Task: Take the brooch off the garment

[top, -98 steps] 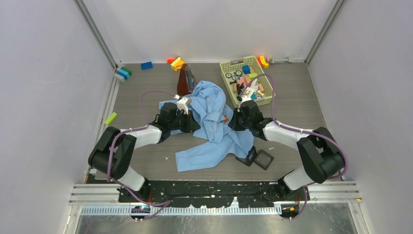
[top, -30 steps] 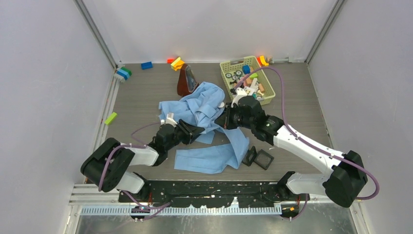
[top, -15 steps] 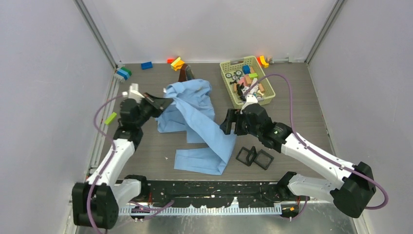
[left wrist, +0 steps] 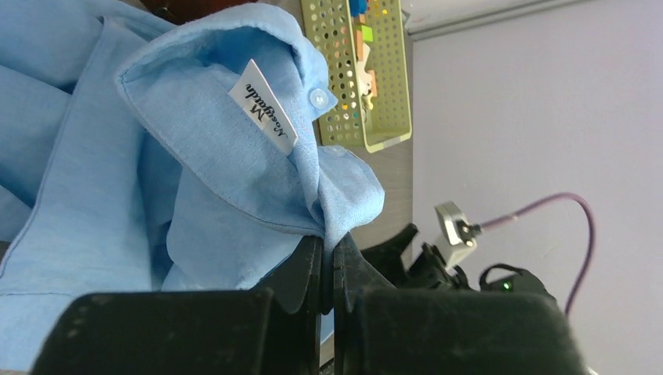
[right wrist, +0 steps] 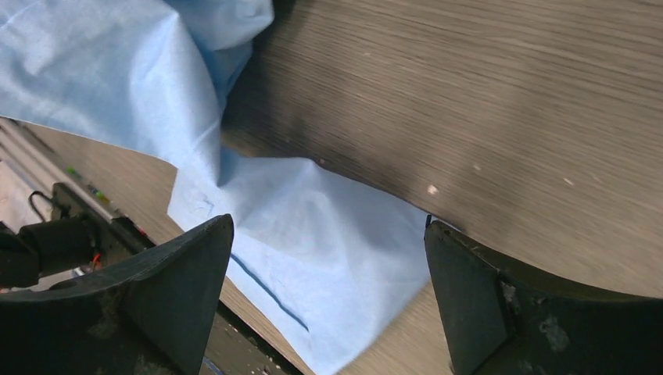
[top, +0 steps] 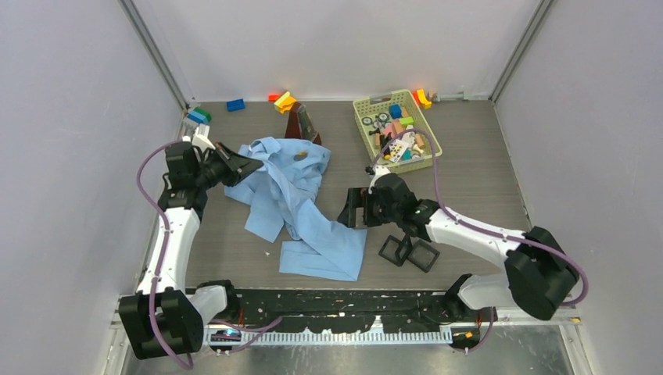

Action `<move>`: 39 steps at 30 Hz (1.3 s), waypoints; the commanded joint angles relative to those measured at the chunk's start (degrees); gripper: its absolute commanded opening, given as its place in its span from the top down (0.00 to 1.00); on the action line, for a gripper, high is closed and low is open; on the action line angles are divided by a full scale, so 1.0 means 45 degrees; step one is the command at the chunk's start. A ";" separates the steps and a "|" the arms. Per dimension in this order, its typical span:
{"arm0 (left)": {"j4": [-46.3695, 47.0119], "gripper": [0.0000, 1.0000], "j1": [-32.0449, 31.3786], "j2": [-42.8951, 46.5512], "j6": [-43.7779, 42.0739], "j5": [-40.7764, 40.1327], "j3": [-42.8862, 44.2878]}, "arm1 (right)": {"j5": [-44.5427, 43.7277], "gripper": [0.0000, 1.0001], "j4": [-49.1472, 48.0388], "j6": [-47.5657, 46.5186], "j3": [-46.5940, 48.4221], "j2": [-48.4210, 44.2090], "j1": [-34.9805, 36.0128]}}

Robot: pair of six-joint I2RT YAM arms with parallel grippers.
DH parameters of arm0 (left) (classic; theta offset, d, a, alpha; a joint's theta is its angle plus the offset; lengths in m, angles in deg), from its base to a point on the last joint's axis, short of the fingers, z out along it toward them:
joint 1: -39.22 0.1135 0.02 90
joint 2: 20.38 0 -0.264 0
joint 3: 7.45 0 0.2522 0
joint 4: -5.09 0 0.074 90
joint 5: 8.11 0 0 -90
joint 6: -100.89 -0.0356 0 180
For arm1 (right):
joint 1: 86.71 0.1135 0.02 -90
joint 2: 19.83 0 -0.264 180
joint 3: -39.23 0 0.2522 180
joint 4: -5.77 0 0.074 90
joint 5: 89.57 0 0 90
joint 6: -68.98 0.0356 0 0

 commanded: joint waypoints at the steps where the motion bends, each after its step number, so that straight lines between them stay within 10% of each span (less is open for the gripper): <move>1: -0.0345 1.00 0.0045 0.0111 -0.0325 0.1320 0.0727 | 0.2111 0.01 -0.2973 0.0033 0.0358 0.1146 0.0137; 9: -0.0548 1.00 0.0045 0.0498 -0.0228 0.1504 0.1050 | 0.2470 0.03 -0.4915 0.0077 0.1650 0.3969 0.0945; 12: -0.0657 1.00 0.0031 0.0463 -0.0230 0.1421 0.1157 | 0.2545 0.25 -0.5400 0.0131 0.2092 0.4758 0.1128; 17: -0.0343 1.00 -0.1164 -0.0121 0.0254 0.0567 0.1574 | 0.2209 0.94 -0.6033 0.0645 0.2099 0.4761 0.0943; 25: 0.1314 1.00 -0.5815 -0.2826 0.1119 -0.2357 0.4857 | 0.0443 1.00 0.0817 -0.1178 0.3535 0.0411 -0.1104; 31: -0.1608 1.00 -0.5651 -0.5702 0.1053 -0.1793 1.3710 | -0.1385 1.00 0.7971 -0.3629 1.0310 -0.1127 -0.2984; 35: -0.3081 1.00 -0.4019 -0.7735 0.2975 -0.0069 1.9035 | -0.0569 1.00 1.2103 -0.4052 1.8342 0.1500 -0.3015; 39: -0.0443 1.00 -0.1900 -0.6714 0.5056 0.1088 1.6231 | 0.0920 0.99 1.3783 -0.3736 2.2829 0.4157 -0.1869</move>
